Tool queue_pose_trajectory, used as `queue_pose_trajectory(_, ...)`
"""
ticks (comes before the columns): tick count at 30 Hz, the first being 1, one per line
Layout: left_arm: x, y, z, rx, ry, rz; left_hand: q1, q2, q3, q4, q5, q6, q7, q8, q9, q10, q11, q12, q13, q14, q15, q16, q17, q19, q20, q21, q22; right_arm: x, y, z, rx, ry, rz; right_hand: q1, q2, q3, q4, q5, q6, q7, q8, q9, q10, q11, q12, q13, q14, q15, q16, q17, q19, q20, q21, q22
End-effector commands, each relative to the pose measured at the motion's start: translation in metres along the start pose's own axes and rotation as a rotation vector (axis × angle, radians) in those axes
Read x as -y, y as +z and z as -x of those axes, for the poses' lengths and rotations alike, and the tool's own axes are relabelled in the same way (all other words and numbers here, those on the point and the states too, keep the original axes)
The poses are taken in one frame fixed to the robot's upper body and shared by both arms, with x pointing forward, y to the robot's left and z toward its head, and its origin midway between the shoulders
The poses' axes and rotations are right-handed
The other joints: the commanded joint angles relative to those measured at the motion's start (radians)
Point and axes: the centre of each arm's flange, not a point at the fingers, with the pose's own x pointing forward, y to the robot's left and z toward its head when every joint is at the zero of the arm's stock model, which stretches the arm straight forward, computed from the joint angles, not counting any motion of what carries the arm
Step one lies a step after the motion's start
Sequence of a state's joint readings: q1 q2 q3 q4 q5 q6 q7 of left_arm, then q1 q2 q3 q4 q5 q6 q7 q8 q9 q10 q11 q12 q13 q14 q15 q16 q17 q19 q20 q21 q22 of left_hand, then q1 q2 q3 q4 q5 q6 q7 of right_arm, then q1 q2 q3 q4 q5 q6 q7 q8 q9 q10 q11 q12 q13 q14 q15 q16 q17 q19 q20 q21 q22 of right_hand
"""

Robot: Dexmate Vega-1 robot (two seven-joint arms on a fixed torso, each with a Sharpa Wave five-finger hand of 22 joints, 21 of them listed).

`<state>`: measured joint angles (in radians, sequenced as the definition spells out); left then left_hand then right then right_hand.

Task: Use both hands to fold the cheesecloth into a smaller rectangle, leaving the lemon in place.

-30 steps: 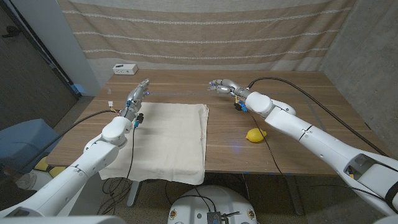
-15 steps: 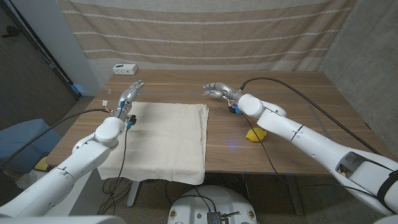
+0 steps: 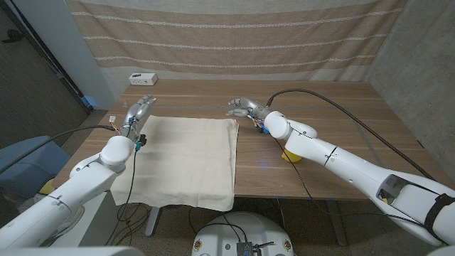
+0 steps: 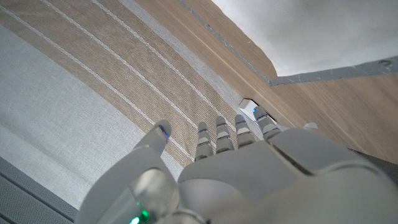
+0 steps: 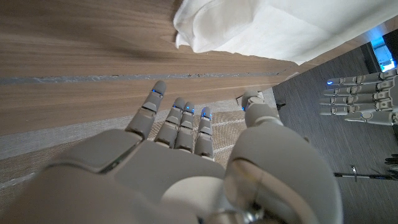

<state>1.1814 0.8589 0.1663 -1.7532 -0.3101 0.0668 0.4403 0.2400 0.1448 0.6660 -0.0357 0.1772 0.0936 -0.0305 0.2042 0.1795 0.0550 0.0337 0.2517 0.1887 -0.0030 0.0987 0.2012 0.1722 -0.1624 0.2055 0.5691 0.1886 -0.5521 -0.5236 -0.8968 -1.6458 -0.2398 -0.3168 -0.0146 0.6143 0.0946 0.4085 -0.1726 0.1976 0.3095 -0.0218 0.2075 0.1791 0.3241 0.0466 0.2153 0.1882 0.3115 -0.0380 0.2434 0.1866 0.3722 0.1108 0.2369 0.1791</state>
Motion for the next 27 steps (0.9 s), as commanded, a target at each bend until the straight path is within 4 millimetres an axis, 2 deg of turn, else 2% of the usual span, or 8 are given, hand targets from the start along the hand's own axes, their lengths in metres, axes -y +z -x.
queue_pose_trajectory(1,-0.023,0.001,0.006,-0.049,0.076,-0.165,0.037,-0.004,0.005,-0.031,-0.002,0.026,-0.005,0.003,0.002,0.029,-0.01,0.006,0.004,0.035,-0.01,0.01,0.004,0.029,-0.006,0.01,0.006,-0.022,0.007,0.0,-0.02,-0.032,0.1,0.017,-0.028,-0.014,-0.001,0.011,0.023,-0.003,0.004,0.006,0.028,0.002,0.013,0.006,0.035,-0.01,0.013,0.006,0.024,-0.007,0.007,0.006)
queue_pose_trajectory(8,-0.031,0.0,-0.003,-0.099,0.096,-0.304,0.084,-0.012,0.01,-0.081,-0.002,0.047,-0.016,0.003,0.003,0.05,-0.026,0.004,0.004,0.07,-0.032,0.013,0.005,0.065,-0.032,0.018,0.005,-0.032,0.008,0.001,-0.041,-0.04,0.122,0.029,-0.05,-0.024,-0.004,0.018,0.036,-0.01,0.006,0.006,0.039,-0.008,0.013,0.008,0.047,-0.016,0.015,0.006,0.029,-0.006,0.007,0.007)
queue_pose_trajectory(14,-0.035,-0.001,-0.015,-0.141,0.094,-0.428,0.124,-0.031,-0.004,-0.119,-0.006,0.061,-0.022,0.0,0.003,0.074,-0.036,0.002,0.005,0.114,-0.071,0.018,0.006,0.113,-0.09,0.031,0.006,-0.038,0.008,0.005,-0.056,-0.055,0.151,0.068,-0.062,-0.024,-0.009,0.033,0.056,-0.014,0.008,0.006,0.063,-0.014,0.015,0.009,0.071,-0.031,0.021,0.008,0.046,-0.012,0.011,0.007)
queue_pose_trajectory(17,-0.035,-0.001,-0.022,-0.142,0.085,-0.477,0.146,-0.041,-0.015,-0.131,-0.004,0.079,-0.022,0.002,0.004,0.098,-0.055,0.004,0.005,0.139,-0.091,0.02,0.005,0.141,-0.111,0.039,0.006,-0.039,0.008,0.006,-0.06,-0.066,0.159,0.095,-0.069,-0.024,-0.009,0.042,0.068,-0.019,0.009,0.006,0.081,-0.018,0.017,0.009,0.09,-0.042,0.029,0.011,0.055,-0.014,0.013,0.008)
queue_pose_trajectory(22,-0.033,0.002,-0.031,-0.151,0.071,-0.536,0.17,-0.052,-0.024,-0.139,0.0,0.087,-0.019,0.001,0.004,0.122,-0.063,0.008,0.005,0.163,-0.102,0.022,0.005,0.168,-0.131,0.047,0.005,-0.041,0.008,0.008,-0.06,-0.076,0.171,0.104,-0.077,-0.029,-0.007,0.046,0.077,-0.019,0.01,0.006,0.087,-0.022,0.016,0.01,0.089,-0.043,0.028,0.013,0.055,-0.017,0.012,0.008)
queue_pose_trajectory(27,-0.032,0.004,-0.039,-0.154,0.064,-0.597,0.212,-0.07,-0.034,-0.147,0.005,0.1,-0.023,0.003,0.005,0.14,-0.078,0.007,0.006,0.185,-0.118,0.021,0.005,0.189,-0.146,0.05,0.004,-0.049,0.01,0.008,-0.054,-0.064,0.191,0.104,-0.091,-0.043,0.003,0.051,0.085,-0.028,0.009,0.006,0.095,-0.034,0.015,0.011,0.065,-0.046,0.021,0.019,0.036,-0.014,0.003,0.009)
